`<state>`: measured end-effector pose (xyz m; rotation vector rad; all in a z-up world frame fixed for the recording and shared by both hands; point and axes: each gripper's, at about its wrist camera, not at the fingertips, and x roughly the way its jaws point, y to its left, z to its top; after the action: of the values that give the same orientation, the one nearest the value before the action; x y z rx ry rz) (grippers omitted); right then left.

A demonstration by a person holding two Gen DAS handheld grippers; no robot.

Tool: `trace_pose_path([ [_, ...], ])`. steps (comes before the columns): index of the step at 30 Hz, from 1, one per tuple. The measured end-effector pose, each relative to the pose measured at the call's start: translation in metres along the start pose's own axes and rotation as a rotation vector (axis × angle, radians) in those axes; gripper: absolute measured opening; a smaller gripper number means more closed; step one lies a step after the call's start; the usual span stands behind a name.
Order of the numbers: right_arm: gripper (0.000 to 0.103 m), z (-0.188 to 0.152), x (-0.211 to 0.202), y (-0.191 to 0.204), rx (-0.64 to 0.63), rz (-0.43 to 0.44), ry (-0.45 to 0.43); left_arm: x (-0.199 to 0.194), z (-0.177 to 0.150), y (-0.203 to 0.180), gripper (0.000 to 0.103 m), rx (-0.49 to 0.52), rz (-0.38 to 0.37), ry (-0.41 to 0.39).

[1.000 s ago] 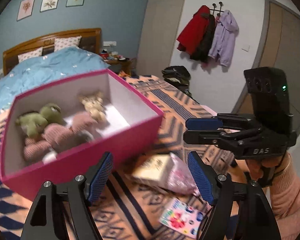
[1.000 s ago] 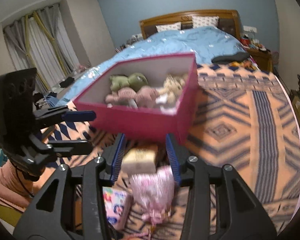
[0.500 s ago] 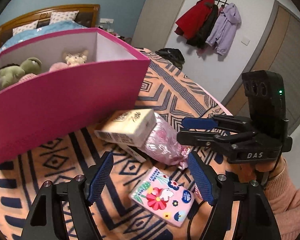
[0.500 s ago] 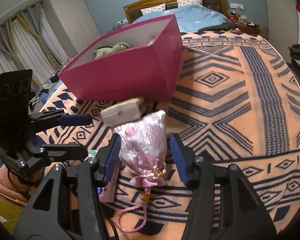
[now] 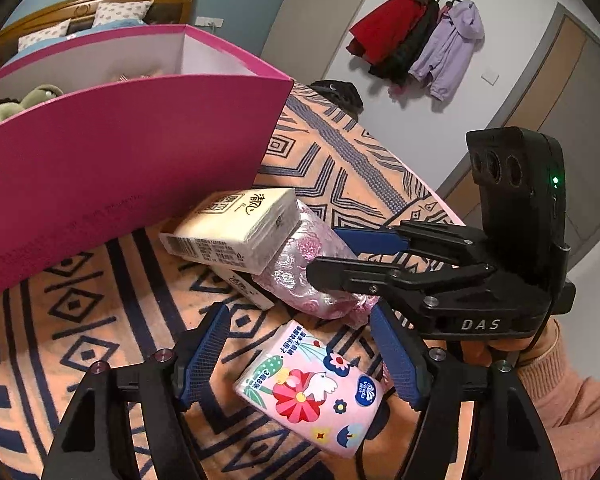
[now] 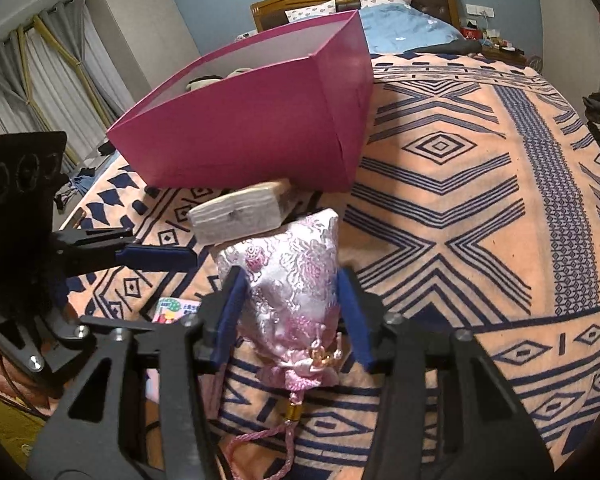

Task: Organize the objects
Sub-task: 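Close both grippers on the pink floral pouch and lift it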

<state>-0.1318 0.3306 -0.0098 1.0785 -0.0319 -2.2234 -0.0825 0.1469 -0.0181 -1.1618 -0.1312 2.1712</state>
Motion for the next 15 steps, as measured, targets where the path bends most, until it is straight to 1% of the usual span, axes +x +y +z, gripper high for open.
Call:
trace_pose_path([
  [2, 0.039, -0.002, -0.001, 0.000, -0.005, 0.008, -0.007, 0.003, 0.000, -0.001, 0.073, -0.006, -0.009, 0.005],
  [8, 0.029, -0.005, -0.008, 0.003, -0.009, 0.012, -0.025, 0.009, 0.001, -0.006, 0.072, 0.004, -0.027, 0.013],
  [11, 0.024, -0.005, -0.016, 0.002, 0.002, 0.019, -0.043, 0.010, 0.001, -0.011, 0.068, 0.016, -0.043, 0.016],
  [13, 0.024, -0.006, -0.022, 0.003, 0.008, 0.023, -0.057, 0.010, 0.001, -0.015, 0.068, 0.025, -0.055, 0.016],
  [14, 0.023, -0.006, -0.025, 0.003, 0.011, 0.024, -0.063, 0.009, 0.001, -0.017, 0.066, 0.028, -0.063, 0.014],
  [15, 0.023, -0.006, -0.028, 0.003, 0.016, 0.025, -0.072, 0.009, 0.002, -0.018, 0.061, 0.029, -0.072, 0.013],
])
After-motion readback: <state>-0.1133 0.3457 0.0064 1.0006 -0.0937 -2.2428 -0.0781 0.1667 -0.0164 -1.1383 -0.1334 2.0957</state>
